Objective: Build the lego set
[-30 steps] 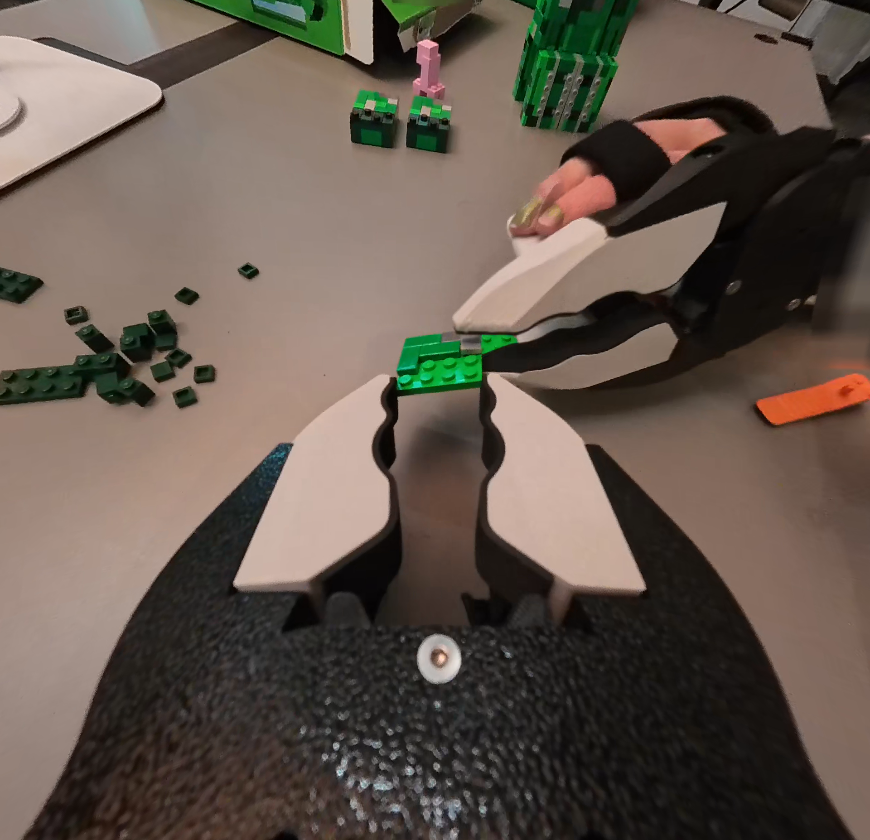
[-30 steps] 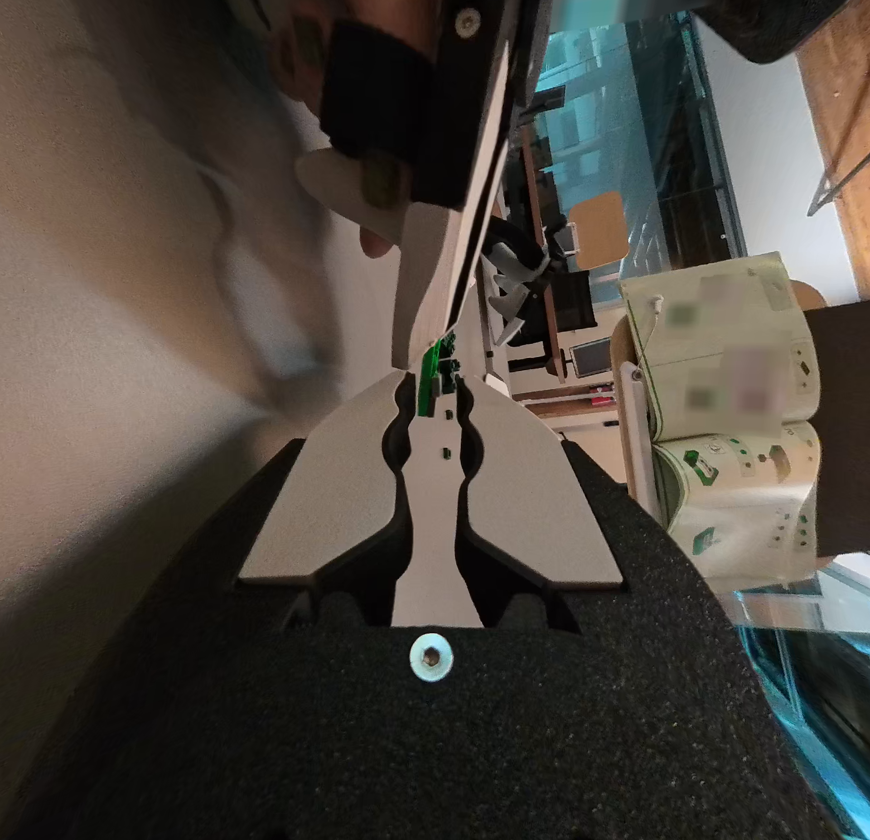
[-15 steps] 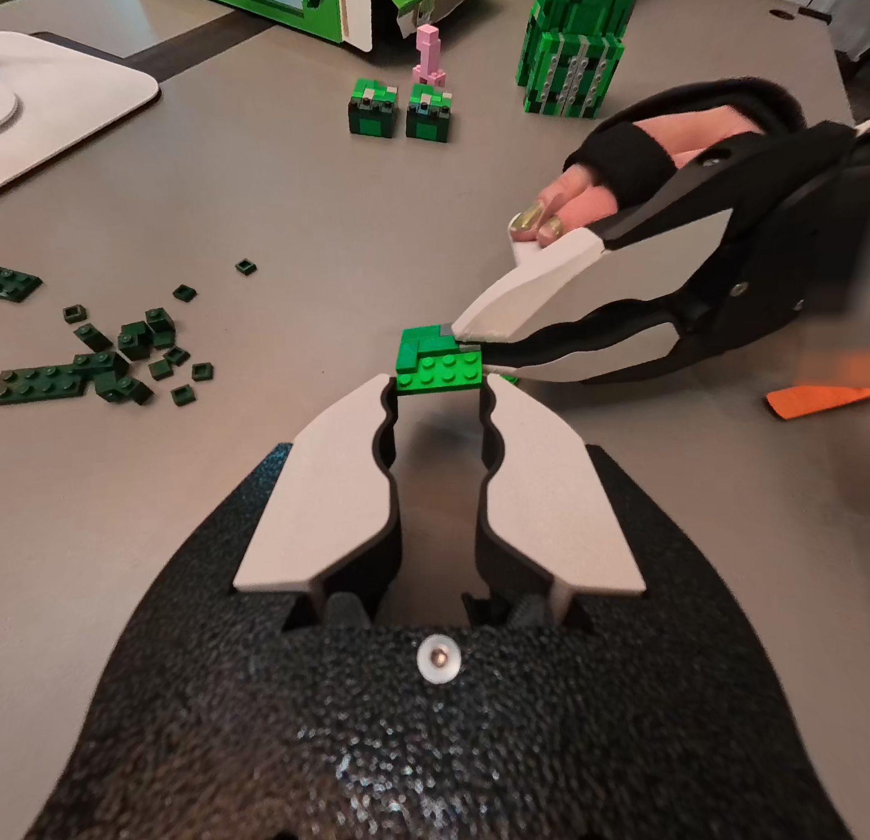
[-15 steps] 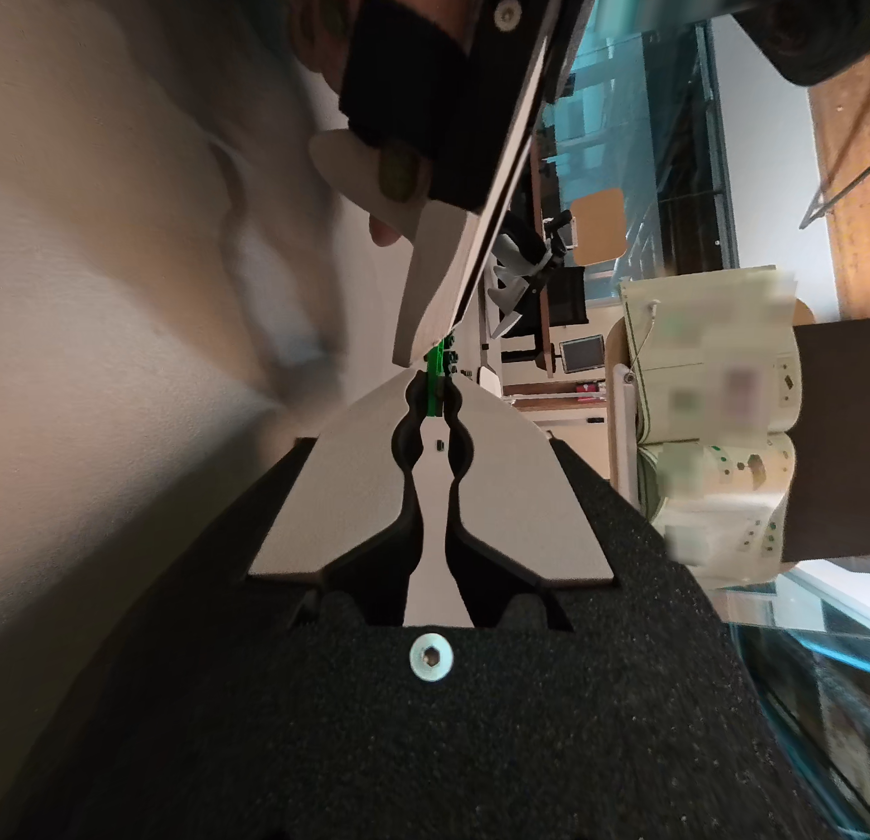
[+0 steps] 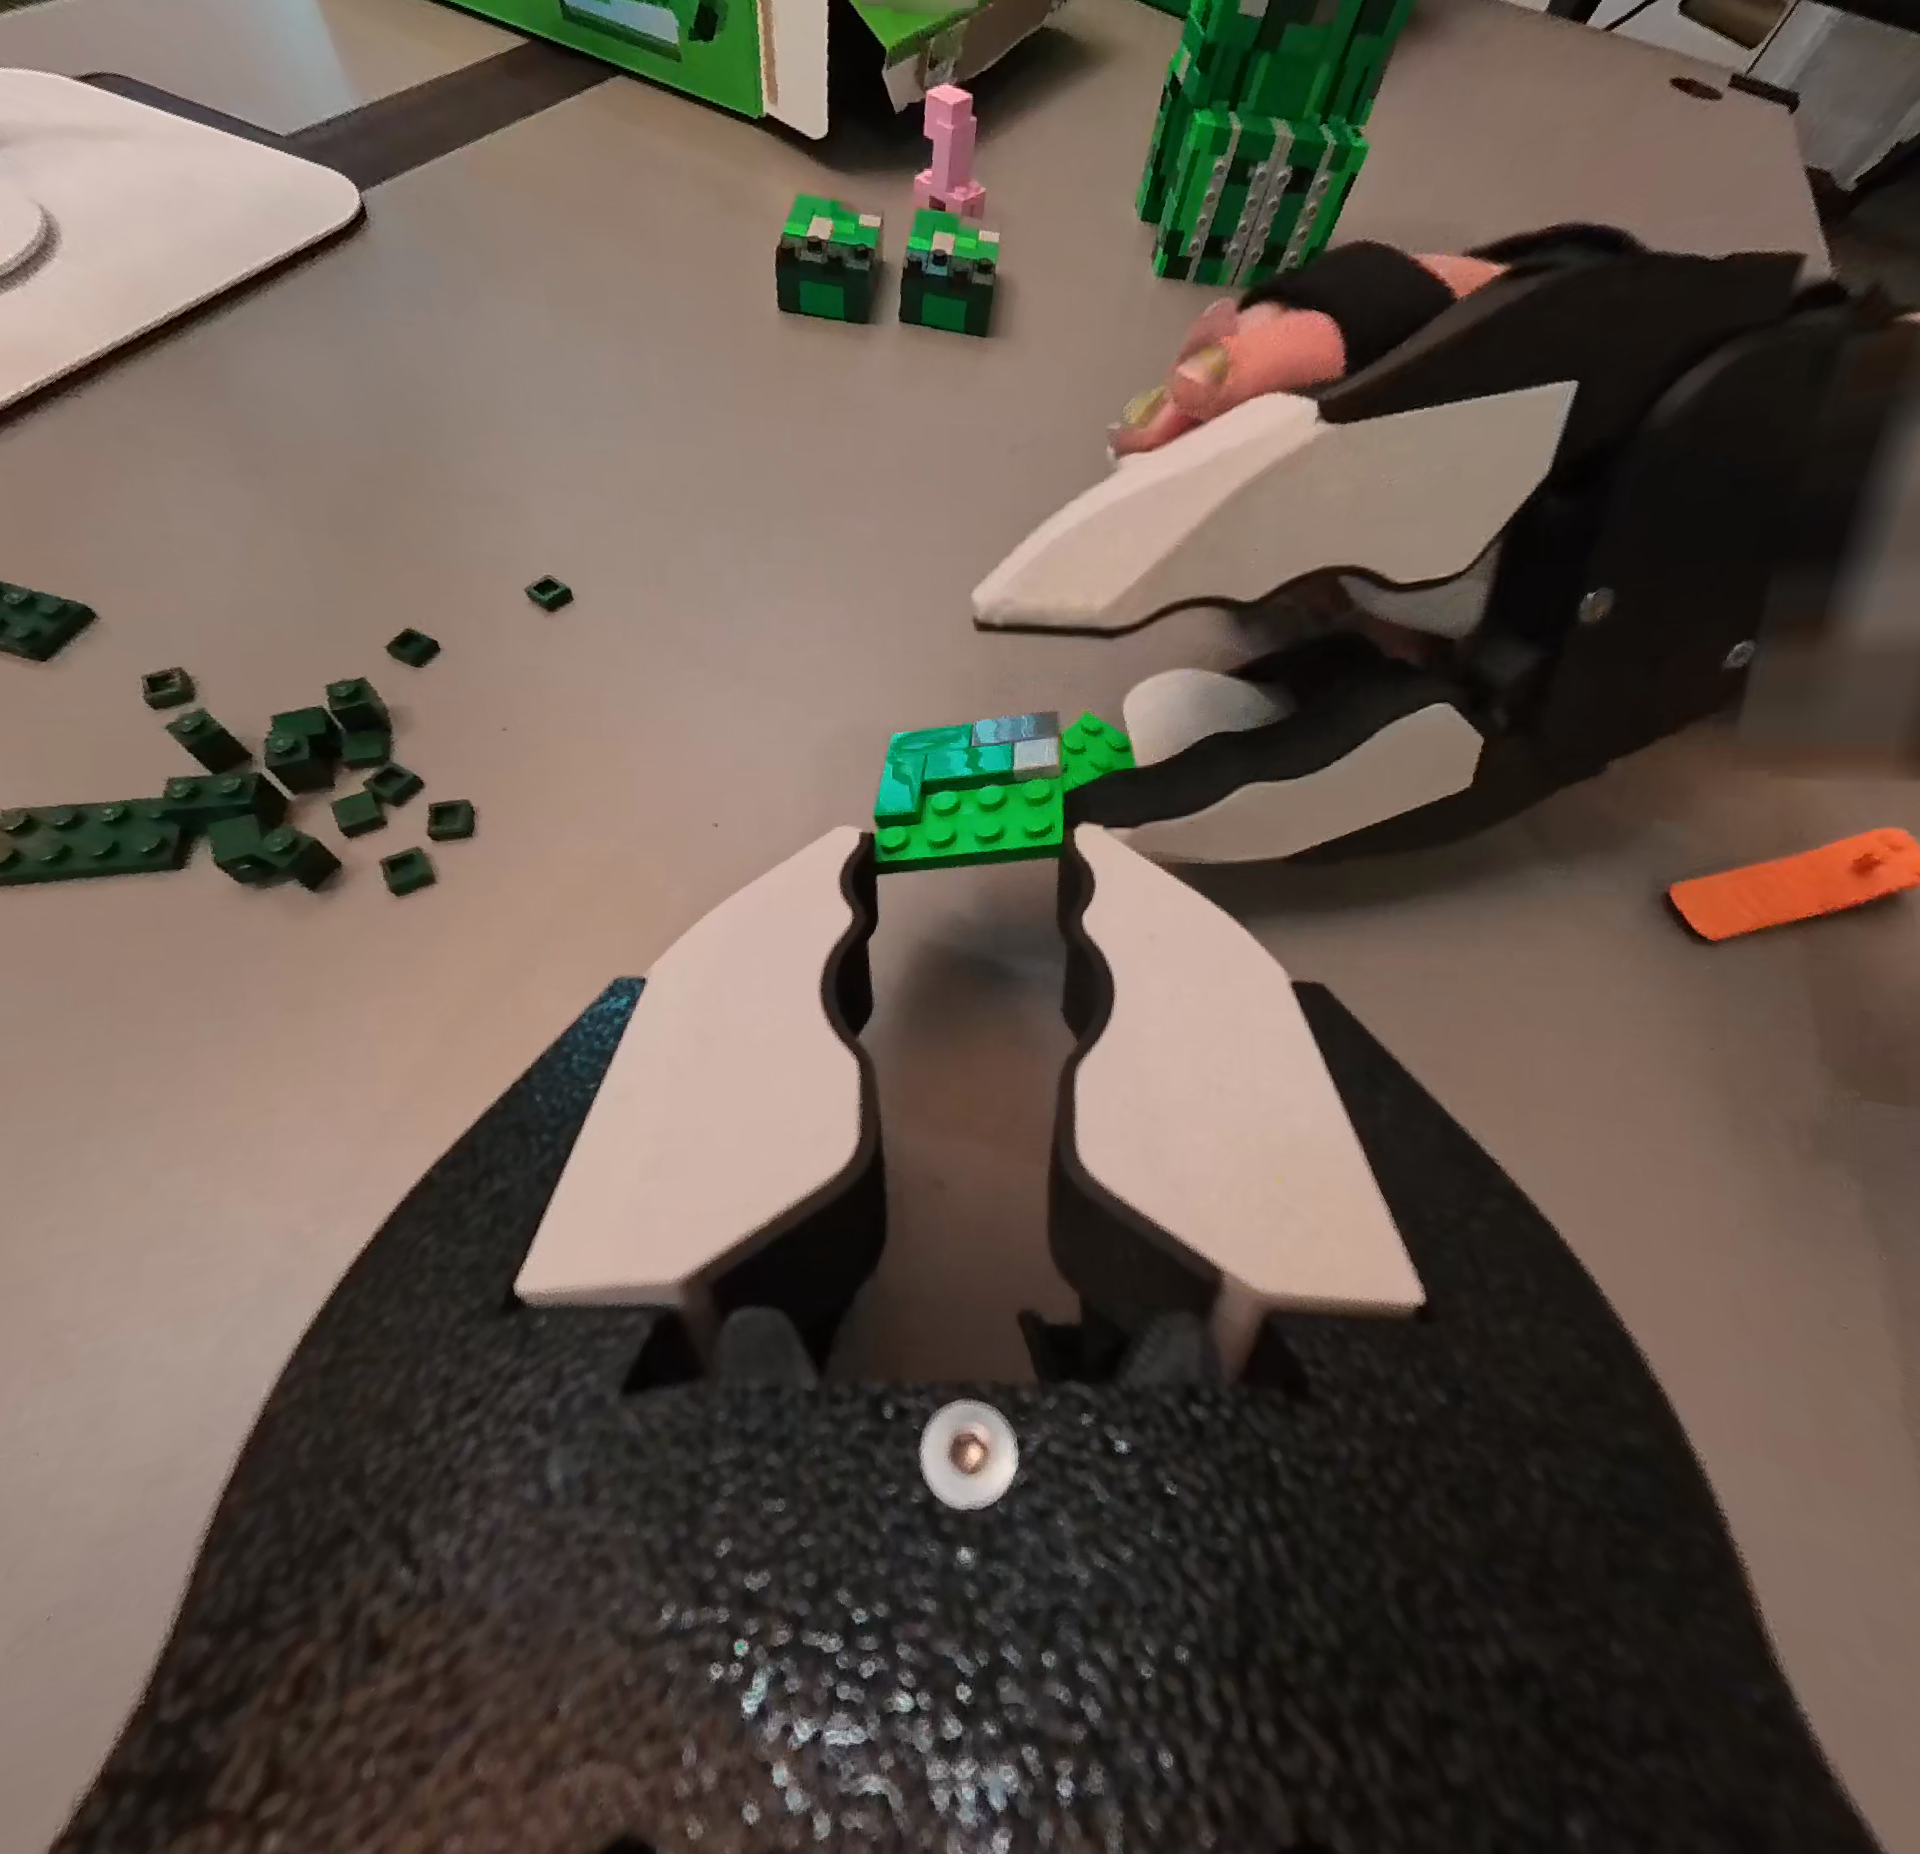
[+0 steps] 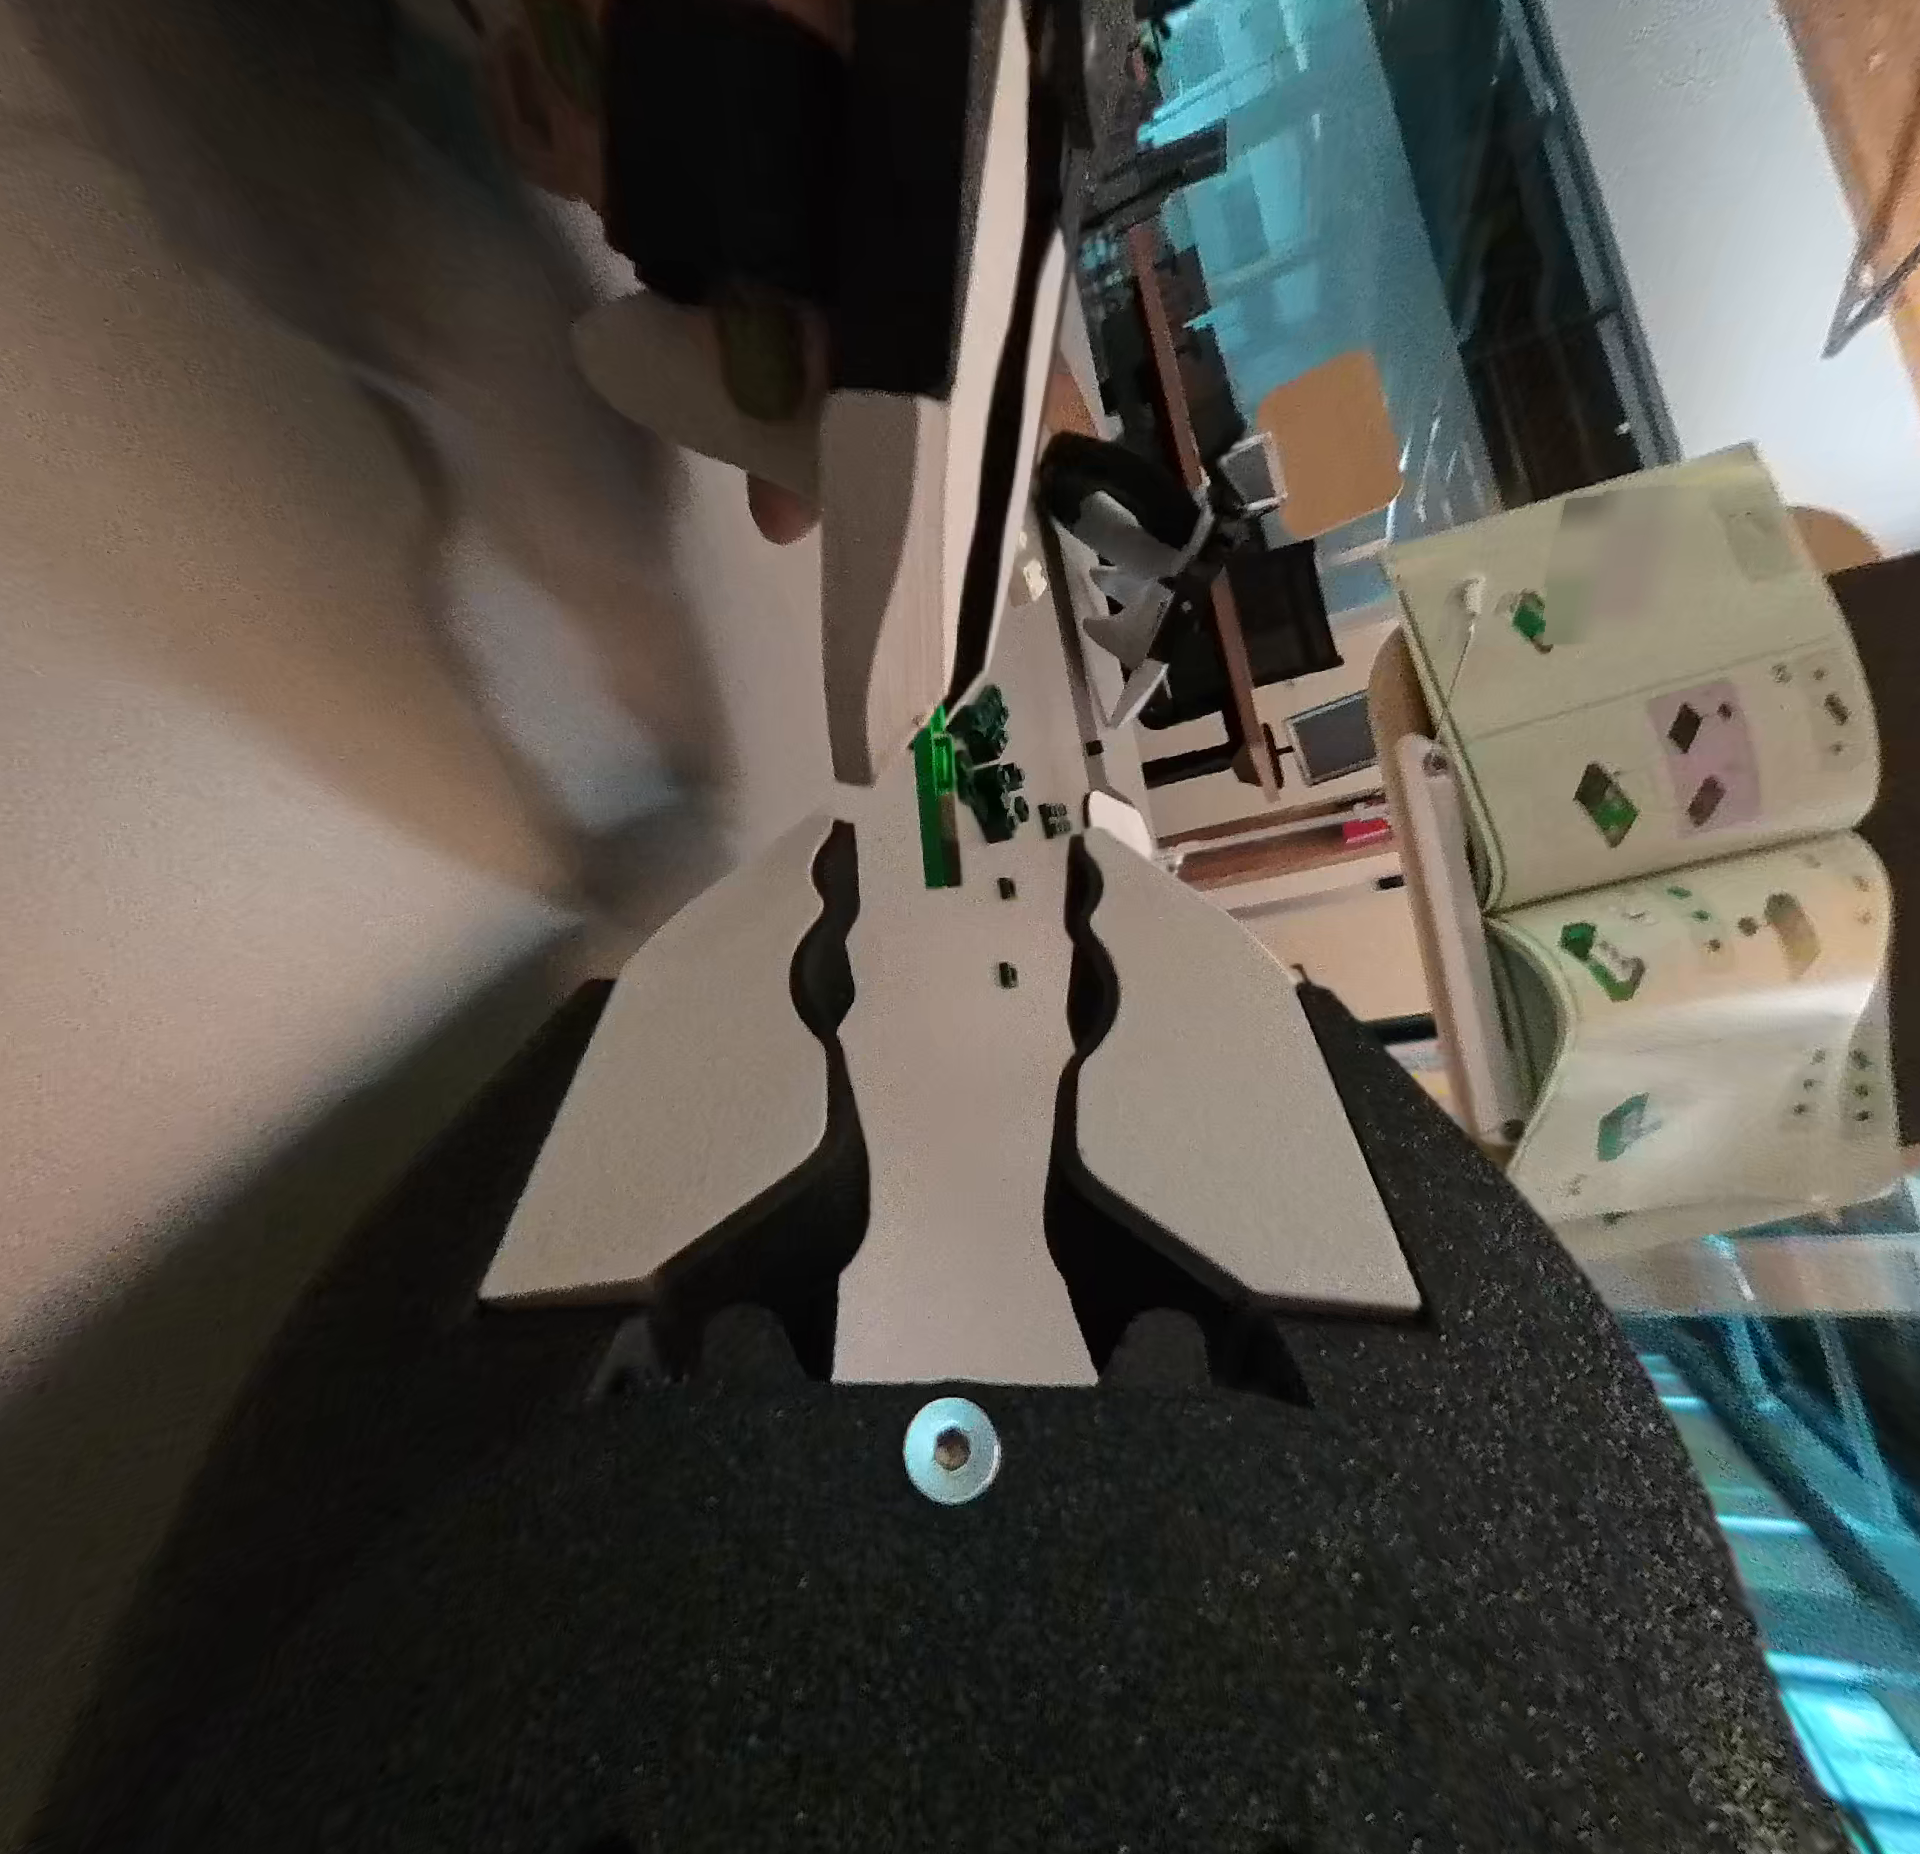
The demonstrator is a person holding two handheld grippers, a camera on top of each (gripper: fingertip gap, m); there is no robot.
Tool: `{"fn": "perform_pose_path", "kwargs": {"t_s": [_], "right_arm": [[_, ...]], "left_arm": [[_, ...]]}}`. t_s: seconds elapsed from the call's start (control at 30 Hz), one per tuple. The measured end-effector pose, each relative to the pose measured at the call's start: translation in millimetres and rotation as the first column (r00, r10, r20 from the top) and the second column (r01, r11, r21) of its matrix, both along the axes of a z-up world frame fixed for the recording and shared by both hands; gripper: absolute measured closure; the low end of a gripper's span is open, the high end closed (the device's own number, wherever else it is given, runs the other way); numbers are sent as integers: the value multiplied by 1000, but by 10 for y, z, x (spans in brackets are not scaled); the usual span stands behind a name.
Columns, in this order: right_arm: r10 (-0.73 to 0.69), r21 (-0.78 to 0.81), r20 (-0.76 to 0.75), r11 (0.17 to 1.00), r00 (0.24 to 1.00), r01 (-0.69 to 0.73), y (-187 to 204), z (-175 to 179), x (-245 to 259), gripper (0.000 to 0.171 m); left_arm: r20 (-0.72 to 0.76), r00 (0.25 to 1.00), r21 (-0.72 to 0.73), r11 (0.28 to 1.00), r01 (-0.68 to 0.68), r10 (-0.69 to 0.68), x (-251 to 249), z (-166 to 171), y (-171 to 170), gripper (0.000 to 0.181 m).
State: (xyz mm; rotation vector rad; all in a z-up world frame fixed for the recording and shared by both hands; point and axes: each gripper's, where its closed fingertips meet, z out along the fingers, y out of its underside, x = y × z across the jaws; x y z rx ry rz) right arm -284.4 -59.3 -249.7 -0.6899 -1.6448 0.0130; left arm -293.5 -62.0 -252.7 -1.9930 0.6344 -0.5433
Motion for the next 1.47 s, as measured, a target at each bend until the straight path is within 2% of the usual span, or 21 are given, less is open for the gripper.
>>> {"fn": "perform_pose_path", "kwargs": {"t_s": [0.23, 0.4, 0.6, 0.67, 0.77, 0.93, 1.07, 1.47], "right_arm": [[21, 62, 14, 998, 1000, -22, -19, -31, 15, 149], [12, 64, 23, 998, 1000, -14, 9, -50, 45, 145], [-16, 142, 34, 990, 999, 11, 87, -65, 292, 142], [61, 55, 8, 997, 998, -61, 14, -59, 324, 144], [101, -152, -140, 981, 985, -122, 35, 143, 310, 144], [-1, -416, -339, 897, 941, -149, 309, 427, 372, 141], [-89, -450, -377, 887, 922, -98, 489, 479, 431, 144], [-111, -485, -375, 869, 920, -93, 541, 473, 427, 149]], "left_arm": [[4, 1000, -2, 1000, 2, -2, -1, -1, -2, 147], [2, 1000, 2, 1000, 3, -3, -1, 1, -2, 147], [27, 1000, -3, 1000, -2, 2, -16, 16, 7, 147], [37, 999, -3, 1000, -3, 3, -21, 25, 8, 147], [41, 999, -3, 1000, 0, 0, -20, 29, 6, 147], [27, 999, -3, 1000, 18, -18, 6, 16, -11, 147], [10, 1000, 5, 1000, 10, -10, 5, 11, -8, 147], [-5, 1000, 6, 1000, 10, -10, 12, -1, -8, 147]]}}
